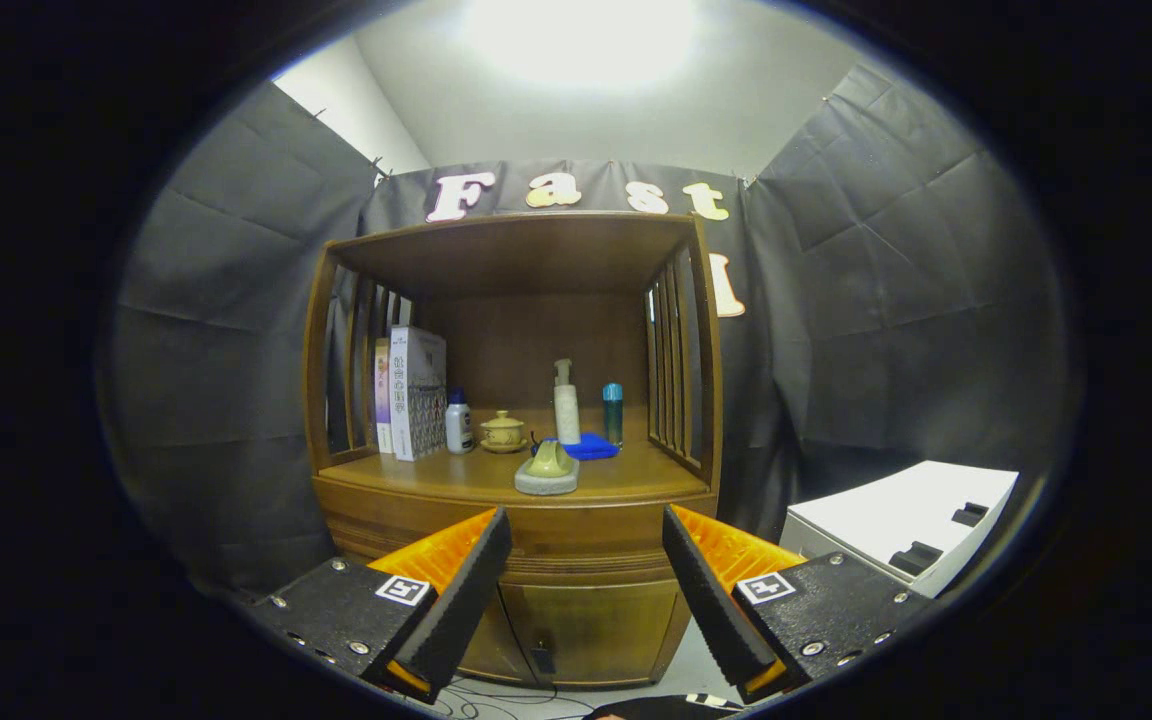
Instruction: Pull open the drawer, take out the items inside it, and place them on the countertop above the cabinet.
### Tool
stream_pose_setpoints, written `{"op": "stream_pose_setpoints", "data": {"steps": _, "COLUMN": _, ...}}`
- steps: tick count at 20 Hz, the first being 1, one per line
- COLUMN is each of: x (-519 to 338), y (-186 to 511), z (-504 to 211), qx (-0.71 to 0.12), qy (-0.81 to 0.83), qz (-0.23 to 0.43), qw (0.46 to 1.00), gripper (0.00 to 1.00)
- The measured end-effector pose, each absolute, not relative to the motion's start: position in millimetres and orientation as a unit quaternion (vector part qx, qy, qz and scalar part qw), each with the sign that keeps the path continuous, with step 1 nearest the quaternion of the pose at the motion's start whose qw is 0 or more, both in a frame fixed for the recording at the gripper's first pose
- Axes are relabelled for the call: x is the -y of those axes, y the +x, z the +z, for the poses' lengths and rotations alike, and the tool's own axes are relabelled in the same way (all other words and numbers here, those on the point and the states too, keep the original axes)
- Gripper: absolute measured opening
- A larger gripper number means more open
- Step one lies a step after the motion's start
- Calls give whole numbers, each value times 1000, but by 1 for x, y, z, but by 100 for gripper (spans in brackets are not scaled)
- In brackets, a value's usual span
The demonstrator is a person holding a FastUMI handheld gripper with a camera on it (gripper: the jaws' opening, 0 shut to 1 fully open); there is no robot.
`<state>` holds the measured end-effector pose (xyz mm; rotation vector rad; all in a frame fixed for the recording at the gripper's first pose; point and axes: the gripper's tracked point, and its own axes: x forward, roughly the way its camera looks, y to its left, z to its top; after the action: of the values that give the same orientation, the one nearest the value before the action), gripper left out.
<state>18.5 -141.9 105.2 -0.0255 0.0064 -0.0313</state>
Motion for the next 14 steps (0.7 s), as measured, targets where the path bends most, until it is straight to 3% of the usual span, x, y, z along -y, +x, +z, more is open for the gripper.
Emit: {"op": "stream_pose_setpoints", "data": {"steps": 14, "x": 138, "y": 20, "z": 104, "qx": -2, "qy": -8, "qz": -13, "qw": 1000, "gripper": 95}}
